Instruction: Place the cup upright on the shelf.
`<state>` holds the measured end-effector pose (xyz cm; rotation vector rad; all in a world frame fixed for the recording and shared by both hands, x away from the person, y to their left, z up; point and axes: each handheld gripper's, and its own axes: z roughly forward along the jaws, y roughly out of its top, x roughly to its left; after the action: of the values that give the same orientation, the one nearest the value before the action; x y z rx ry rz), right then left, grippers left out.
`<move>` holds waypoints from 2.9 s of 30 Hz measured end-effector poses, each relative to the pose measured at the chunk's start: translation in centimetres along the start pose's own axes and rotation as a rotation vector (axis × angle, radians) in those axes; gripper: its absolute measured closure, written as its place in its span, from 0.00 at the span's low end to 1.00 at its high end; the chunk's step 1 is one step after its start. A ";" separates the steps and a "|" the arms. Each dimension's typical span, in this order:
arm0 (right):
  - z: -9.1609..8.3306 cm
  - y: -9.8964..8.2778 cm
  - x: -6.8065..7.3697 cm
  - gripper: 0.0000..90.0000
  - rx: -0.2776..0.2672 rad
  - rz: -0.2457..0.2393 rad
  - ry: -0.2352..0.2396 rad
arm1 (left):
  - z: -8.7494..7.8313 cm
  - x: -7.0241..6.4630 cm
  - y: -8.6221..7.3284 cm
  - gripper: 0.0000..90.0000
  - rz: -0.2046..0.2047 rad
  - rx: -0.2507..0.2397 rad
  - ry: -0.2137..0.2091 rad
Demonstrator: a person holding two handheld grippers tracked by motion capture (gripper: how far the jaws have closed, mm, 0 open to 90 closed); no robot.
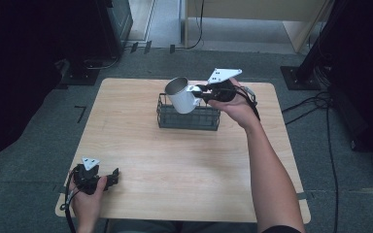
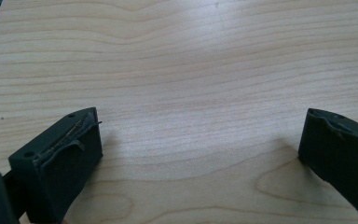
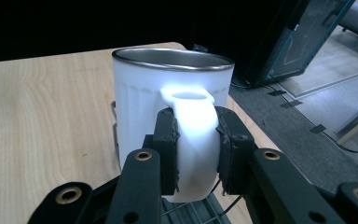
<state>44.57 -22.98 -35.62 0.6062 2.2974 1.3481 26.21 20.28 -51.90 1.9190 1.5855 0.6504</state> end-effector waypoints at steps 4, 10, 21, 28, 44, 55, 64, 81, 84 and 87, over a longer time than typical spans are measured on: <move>0.9 -0.4 -0.4 0.80 0.004 0.002 -0.012 | 0.0 0.0 0.0 0.00 0.000 0.000 0.000; 1.6 -1.1 -0.7 0.80 0.022 0.005 -0.029 | 0.0 0.0 0.0 0.00 0.000 0.000 0.000; 1.9 -3.3 -1.1 0.80 0.024 0.053 -0.014 | 0.0 0.0 0.0 0.00 -0.001 -0.001 0.000; 1.9 -5.2 -1.4 0.80 0.042 0.091 0.000 | 0.0 0.0 0.0 0.00 -0.001 -0.001 0.000; 1.3 -7.8 -2.0 0.76 0.081 0.170 -0.048 | 0.0 0.0 0.0 0.00 -0.001 -0.001 0.000; 0.1 -7.9 -1.9 0.46 0.073 0.214 -0.181 | 0.0 0.0 0.0 0.00 -0.001 -0.001 0.000; -2.2 -7.4 -1.2 0.20 0.048 0.294 -0.262 | 0.0 0.0 0.0 0.00 -0.001 -0.001 0.000; -6.3 -10.7 1.7 0.00 0.124 0.400 -0.331 | 0.0 0.0 0.0 0.00 -0.001 -0.001 0.000; -6.8 -11.3 2.6 0.00 0.133 0.403 -0.333 | 0.0 0.0 0.0 0.00 -0.001 -0.001 0.000; -7.4 -12.3 3.7 0.00 0.151 0.408 -0.343 | 0.0 0.0 0.0 0.00 -0.001 -0.001 0.000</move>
<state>35.55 -31.53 -43.64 1.3037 2.0722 1.1260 26.21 20.27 -51.91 1.9179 1.5858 0.6507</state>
